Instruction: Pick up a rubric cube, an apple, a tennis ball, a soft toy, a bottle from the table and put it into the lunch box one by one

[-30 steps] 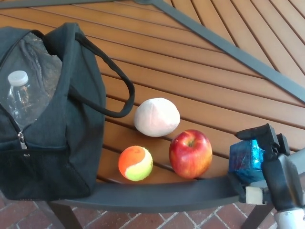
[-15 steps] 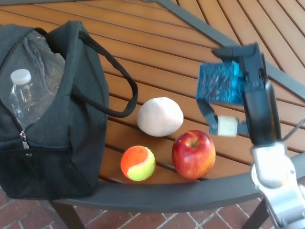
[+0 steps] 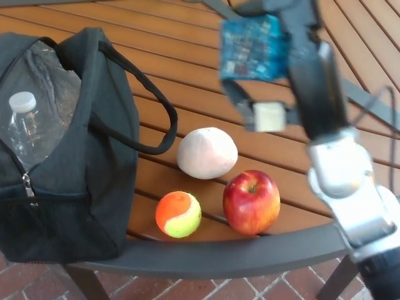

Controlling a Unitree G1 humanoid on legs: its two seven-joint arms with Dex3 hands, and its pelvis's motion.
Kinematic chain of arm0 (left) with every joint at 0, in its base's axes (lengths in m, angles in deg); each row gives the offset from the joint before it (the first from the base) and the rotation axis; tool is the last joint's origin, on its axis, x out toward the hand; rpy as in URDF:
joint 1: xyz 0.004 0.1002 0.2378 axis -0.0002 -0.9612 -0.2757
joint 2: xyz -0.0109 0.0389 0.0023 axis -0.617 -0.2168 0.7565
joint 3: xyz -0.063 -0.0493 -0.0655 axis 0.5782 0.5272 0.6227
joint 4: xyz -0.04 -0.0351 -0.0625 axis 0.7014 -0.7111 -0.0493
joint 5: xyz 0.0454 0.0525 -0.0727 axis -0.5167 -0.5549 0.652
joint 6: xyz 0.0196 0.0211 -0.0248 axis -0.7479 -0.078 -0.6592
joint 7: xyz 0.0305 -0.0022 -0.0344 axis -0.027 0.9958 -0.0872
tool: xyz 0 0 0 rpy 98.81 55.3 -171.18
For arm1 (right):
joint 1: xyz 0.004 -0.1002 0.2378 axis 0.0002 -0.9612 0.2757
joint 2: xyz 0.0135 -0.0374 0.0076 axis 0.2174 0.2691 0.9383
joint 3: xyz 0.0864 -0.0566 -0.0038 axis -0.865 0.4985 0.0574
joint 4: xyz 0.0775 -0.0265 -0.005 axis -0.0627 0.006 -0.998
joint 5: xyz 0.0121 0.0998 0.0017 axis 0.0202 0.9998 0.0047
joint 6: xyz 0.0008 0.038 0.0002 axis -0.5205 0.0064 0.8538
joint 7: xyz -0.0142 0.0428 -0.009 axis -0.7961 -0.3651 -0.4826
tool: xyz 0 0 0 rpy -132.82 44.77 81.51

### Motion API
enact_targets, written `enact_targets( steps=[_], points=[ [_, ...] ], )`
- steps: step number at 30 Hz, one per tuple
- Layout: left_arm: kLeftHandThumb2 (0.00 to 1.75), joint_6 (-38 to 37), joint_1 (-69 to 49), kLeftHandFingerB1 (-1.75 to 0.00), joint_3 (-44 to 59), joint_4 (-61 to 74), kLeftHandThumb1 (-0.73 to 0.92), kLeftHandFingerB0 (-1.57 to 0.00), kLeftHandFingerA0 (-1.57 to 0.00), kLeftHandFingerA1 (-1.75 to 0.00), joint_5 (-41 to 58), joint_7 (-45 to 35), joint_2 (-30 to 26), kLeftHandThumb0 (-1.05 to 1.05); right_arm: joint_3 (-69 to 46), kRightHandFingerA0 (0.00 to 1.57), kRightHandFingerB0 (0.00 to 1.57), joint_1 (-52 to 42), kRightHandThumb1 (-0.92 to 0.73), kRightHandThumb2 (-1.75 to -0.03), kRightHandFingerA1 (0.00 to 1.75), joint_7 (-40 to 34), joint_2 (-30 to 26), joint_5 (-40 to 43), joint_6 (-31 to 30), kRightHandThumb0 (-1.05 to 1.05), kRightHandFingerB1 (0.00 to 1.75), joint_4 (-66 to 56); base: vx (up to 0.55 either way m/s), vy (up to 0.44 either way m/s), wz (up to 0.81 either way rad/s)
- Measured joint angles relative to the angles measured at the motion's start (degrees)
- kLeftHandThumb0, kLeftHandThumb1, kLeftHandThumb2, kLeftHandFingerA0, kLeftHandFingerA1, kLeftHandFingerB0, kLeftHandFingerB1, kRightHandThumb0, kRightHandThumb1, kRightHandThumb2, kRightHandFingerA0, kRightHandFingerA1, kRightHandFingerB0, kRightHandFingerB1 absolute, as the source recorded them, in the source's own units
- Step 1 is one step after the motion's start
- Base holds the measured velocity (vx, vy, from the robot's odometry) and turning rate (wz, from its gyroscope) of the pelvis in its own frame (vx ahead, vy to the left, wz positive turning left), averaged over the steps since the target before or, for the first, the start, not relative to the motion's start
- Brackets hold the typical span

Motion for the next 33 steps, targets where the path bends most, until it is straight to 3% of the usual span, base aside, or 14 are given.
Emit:
enact_targets(
  steps=[1, 4, 5, 10, 16, 21, 23, 25, 27, 28, 29, 30, 31, 33],
  points=[
    [0.82, 0.0, 0.06, -1.03, -0.03, 0.0, 0.64, -0.93, -1.04, -1.07, 0.0, 0.0, 0.01, -0.09, 0.72, 0.86, 0.84, 0.76, -0.42, -1.28, 1.71, 0.43, 0.79, -0.04, -0.34, 0.05, 1.59, 0.18, 0.0, 0.0, 0.0],
    [0.78, 0.0, 0.12, -1.03, -0.12, 0.01, 0.62, -0.93, -1.03, -1.06, 0.0, 0.0, 0.04, -0.11, 3.31, 0.86, 0.86, 3.6, -0.43, -1.29, 1.68, 1.94, 3.8, -0.23, -1.68, 0.06, 1.58, 2.37, 0.0, 0.0, 0.0],
    [0.79, 0.0, 0.1, -1.02, -0.2, 0.02, 0.62, -0.96, -1.05, -1.06, 0.0, 0.0, 0.04, -0.1, 4.46, 0.82, 0.84, 4.75, -0.43, -1.34, 1.74, 2.51, 5.14, -0.44, -2.32, 0.01, 1.65, 3.74, 0.0, 0.0, 0.0],
    [0.85, -0.01, 0.07, -1.02, -0.52, 0.05, 0.63, -0.99, -1.09, -1.06, 0.0, 0.02, 0.03, -0.08, 7.07, 0.88, 0.85, 9.63, -0.43, -1.37, 1.75, 3.48, 10.45, -0.93, -4.02, -0.08, 1.75, 12.28, 0.0, 0.0, 0.0],
    [0.82, -0.01, 0.07, -1.04, -0.92, 0.07, 0.62, -0.97, -1.06, -1.07, -0.01, 0.52, 0.03, -0.09, 9.22, 0.88, 0.84, 12.1, -0.41, -1.41, 1.75, 3.65, 11.94, -1.64, -6.04, -0.11, 1.75, 17.39, -0.01, -0.002, 0.01],
    [0.88, -0.01, 0.12, -1.05, -1.39, 0.08, 0.61, -0.95, -1.04, -1.06, -0.14, 1.51, -0.01, -0.08, 11.09, 0.89, 0.8, 14.76, -0.48, -1.21, 1.75, 3.19, 12.14, -1.88, -6.85, -0.14, 1.75, 22.09, 0.0, 0.0, 0.0],
    [0.88, -0.01, 0.13, -1.05, -1.45, 0.08, 0.61, -0.95, -1.04, -1.06, -0.15, 1.61, -0.02, -0.08, 11.59, 0.89, 0.8, 15.87, -0.48, -1.21, 1.75, 3.11, 12.21, -1.99, -6.9, -0.14, 1.75, 23.31, 0.0, 0.0, 0.0],
    [0.89, -0.01, 0.04, -1.06, -1.46, 0.09, 0.6, -0.95, -1.04, -1.06, -0.13, 1.64, -0.02, -0.07, 12.51, 0.84, 0.76, 18.43, -0.51, -1.16, 1.75, 3.03, 12.53, -2.25, -6.93, -0.17, 1.72, 25.63, 0.0, 0.0, 0.0],
    [1.0, -0.02, -0.04, -1.07, -1.53, 0.01, 0.52, -0.99, -1.07, -1.09, -0.14, 1.65, -0.01, -0.08, 13.01, 0.83, 0.79, 21.27, -0.48, -1.23, 1.74, 3.18, 12.89, -2.43, -7.04, -0.14, 1.68, 27.76, 0.0, 0.0, 0.0],
    [0.95, -0.02, -0.05, -1.09, -1.53, -0.02, 0.53, -0.99, -1.06, -1.1, -0.14, 1.65, -0.01, -0.07, 13.04, 1.16, 1.09, 22.42, -0.48, -1.18, 1.39, 3.24, 13.03, -2.48, -7.12, -0.19, 1.35, 28.52, 0.0, 0.0, 0.0],
    [0.95, -0.03, -0.02, -1.09, -1.56, -0.12, 0.53, -0.99, -1.06, -1.1, -0.14, 1.67, -0.01, -0.07, 13.08, 1.16, 1.09, 24.93, -0.48, -1.18, 1.39, 3.29, 13.47, -2.55, -7.19, -0.19, 1.35, 30.05, 0.0, 0.0, 0.0],
    [1.02, -0.03, -0.02, -1.07, -1.57, -0.13, 0.49, -0.99, -1.05, -1.1, -0.14, 1.67, -0.01, -0.08, 13.08, 0.82, 0.78, 25.3, -0.47, -1.14, 1.74, 3.29, 13.53, -2.56, -7.2, -0.14, 1.68, 30.23, 0.0, 0.0, 0.0],
    [1.02, -0.04, -0.01, -1.06, -1.66, -0.17, 0.48, -0.99, -1.05, -1.09, -0.14, 1.7, -0.01, -0.09, 13.11, 0.84, 0.79, 27.15, -0.48, -1.16, 1.71, 3.28, 13.81, -2.62, -7.17, -0.15, 1.6, 31.35, 0.0, 0.0, 0.0],
    [1.02, -0.05, -0.03, -1.06, -1.73, -0.18, 0.48, -0.99, -1.05, -1.09, -0.14, 1.71, -0.01, -0.09, 13.42, 0.84, 0.79, 29.42, -0.48, -1.16, 1.71, 3.2, 14.07, -2.98, -7.05, -0.15, 1.6, 32.91, 0.0, 0.0, 0.0]
  ],
)
